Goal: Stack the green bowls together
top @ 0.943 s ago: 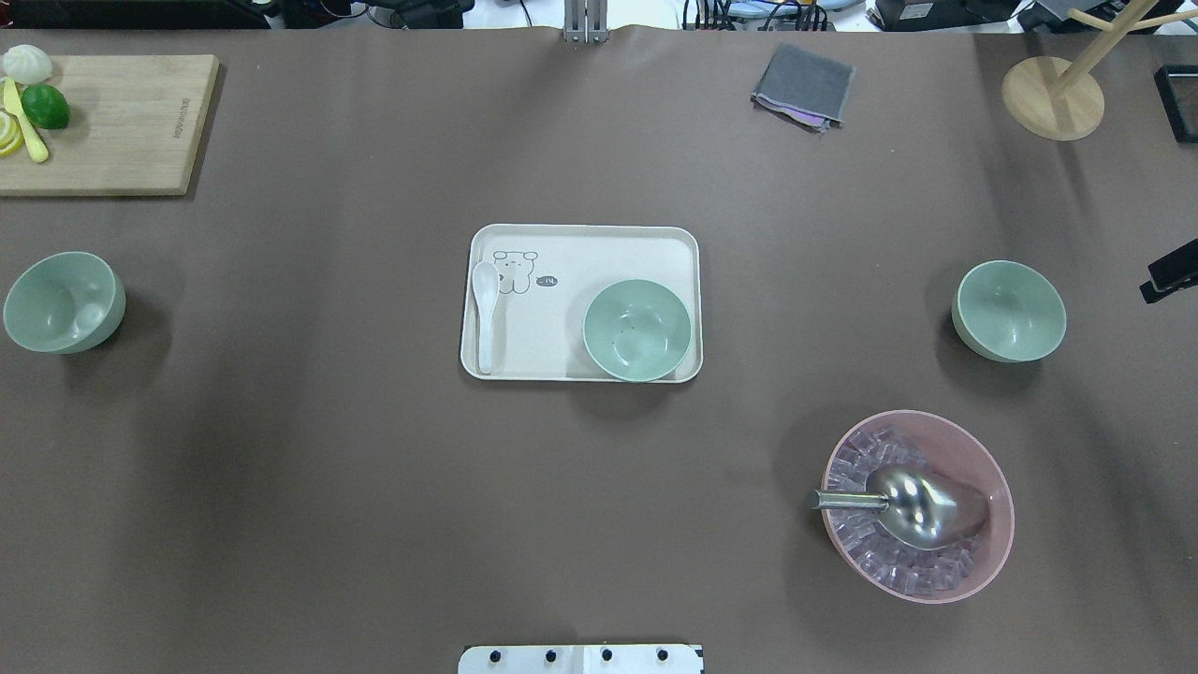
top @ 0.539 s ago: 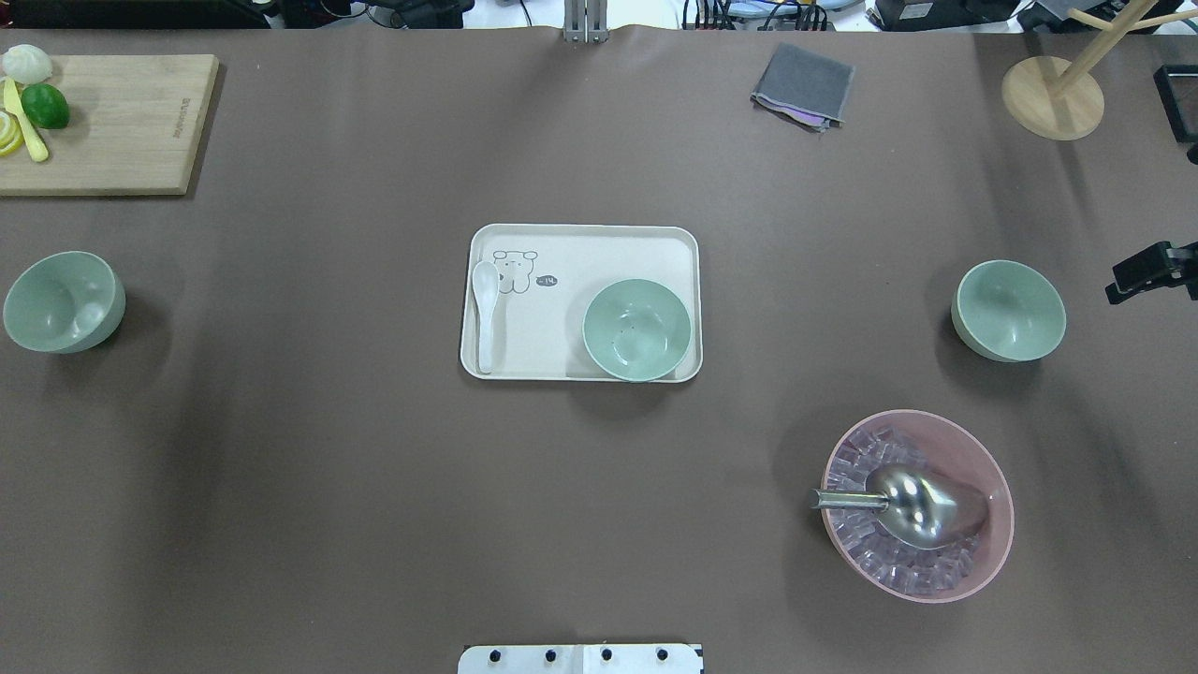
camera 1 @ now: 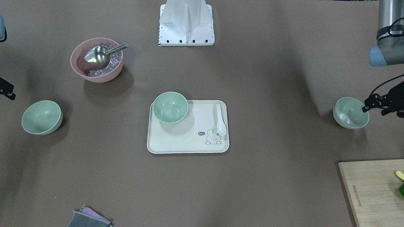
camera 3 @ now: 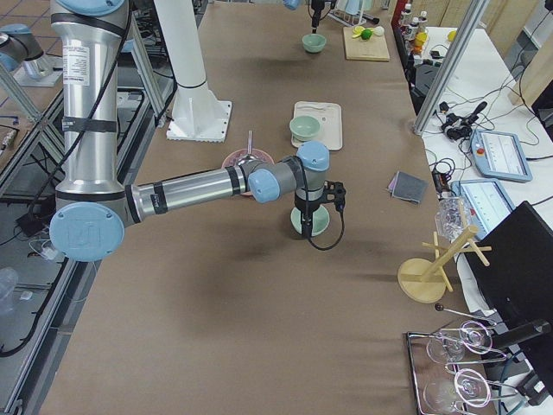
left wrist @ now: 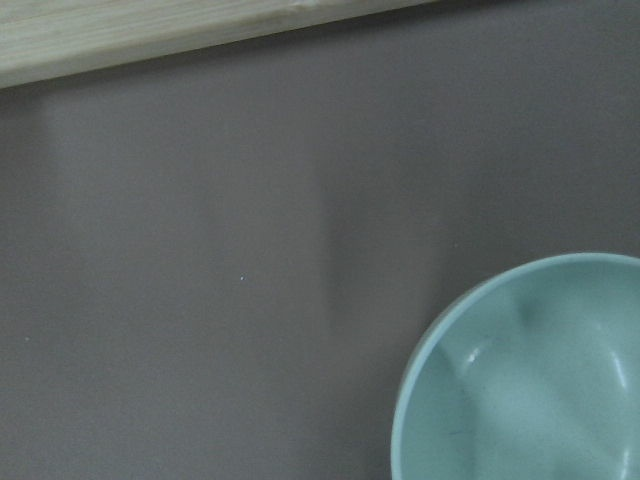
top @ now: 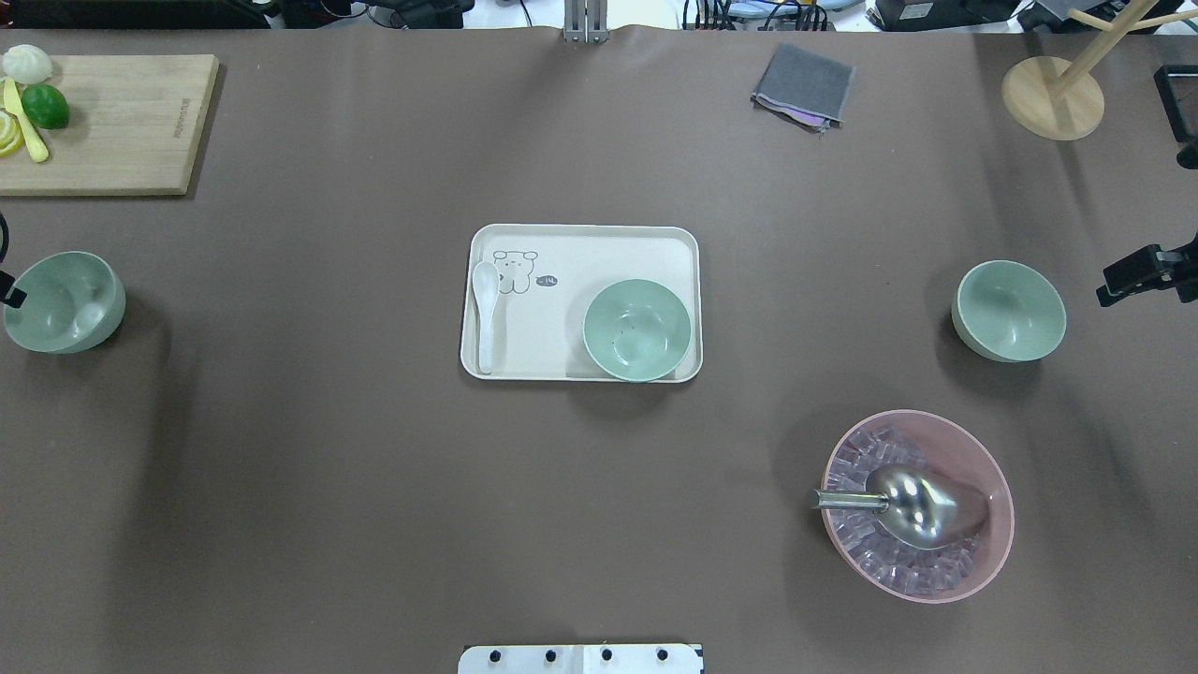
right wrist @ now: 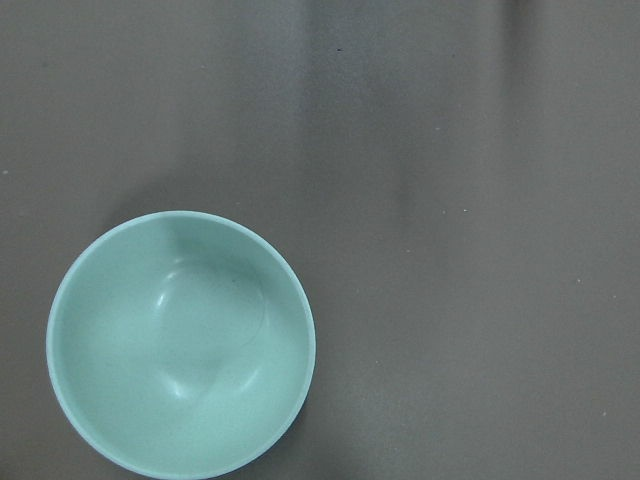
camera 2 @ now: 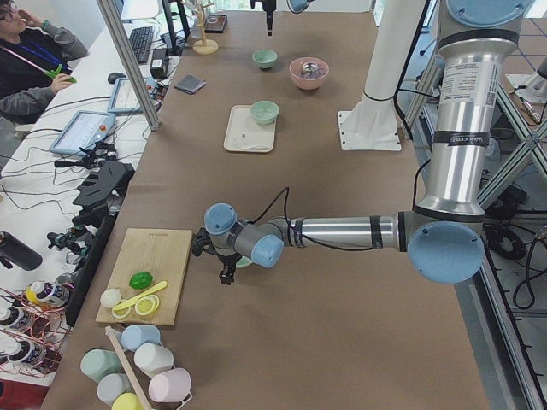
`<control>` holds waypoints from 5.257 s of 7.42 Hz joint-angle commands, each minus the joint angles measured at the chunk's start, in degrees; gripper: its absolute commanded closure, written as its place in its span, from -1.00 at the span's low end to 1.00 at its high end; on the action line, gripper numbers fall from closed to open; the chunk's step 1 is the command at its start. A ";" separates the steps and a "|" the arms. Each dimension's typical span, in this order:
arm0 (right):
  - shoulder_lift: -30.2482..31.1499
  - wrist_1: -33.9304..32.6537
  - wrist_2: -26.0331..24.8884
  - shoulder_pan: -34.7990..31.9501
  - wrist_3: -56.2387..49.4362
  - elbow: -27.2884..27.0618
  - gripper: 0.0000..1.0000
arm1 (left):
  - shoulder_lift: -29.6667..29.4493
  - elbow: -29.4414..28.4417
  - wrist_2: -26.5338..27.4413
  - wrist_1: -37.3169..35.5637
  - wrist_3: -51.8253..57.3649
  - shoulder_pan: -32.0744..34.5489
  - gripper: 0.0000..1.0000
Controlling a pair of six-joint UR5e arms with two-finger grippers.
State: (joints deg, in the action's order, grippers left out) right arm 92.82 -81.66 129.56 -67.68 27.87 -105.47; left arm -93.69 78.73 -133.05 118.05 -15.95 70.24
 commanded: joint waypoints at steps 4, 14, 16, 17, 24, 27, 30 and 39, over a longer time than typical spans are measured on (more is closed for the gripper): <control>0.00 0.01 -0.01 0.01 0.08 -0.17 -0.98 | -0.36 0.28 -0.37 0.51 -0.49 -0.81 1.00; -0.27 0.01 -0.01 0.09 0.17 -0.17 -0.99 | -22.08 19.88 2.23 -20.61 -46.46 -17.81 1.00; -0.44 -0.08 -0.01 0.09 0.08 0.00 -0.99 | -32.04 19.36 7.18 -27.76 -56.17 -26.01 1.00; -0.44 -0.08 -0.01 0.09 0.17 0.09 -0.99 | -35.39 18.14 8.32 -27.79 -60.74 -28.99 1.00; -0.44 -0.08 0.08 0.09 0.17 0.00 -0.99 | -50.72 1.61 16.85 -25.33 -69.66 -37.72 1.00; -0.53 -0.08 0.08 0.09 0.17 0.00 -0.99 | -50.37 1.51 16.85 -25.24 -69.66 -37.90 1.00; -0.53 -0.08 0.08 0.09 0.17 -0.17 -0.99 | -49.23 0.90 16.85 -22.88 -69.66 -37.99 1.00; -0.62 -0.08 0.08 0.09 0.17 -0.17 -0.99 | -48.96 0.55 16.85 -21.28 -70.88 -38.34 1.00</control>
State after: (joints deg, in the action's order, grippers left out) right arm 92.26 -81.74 129.64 -67.59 28.04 -105.65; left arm -142.65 79.41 -116.19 96.63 -86.05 31.91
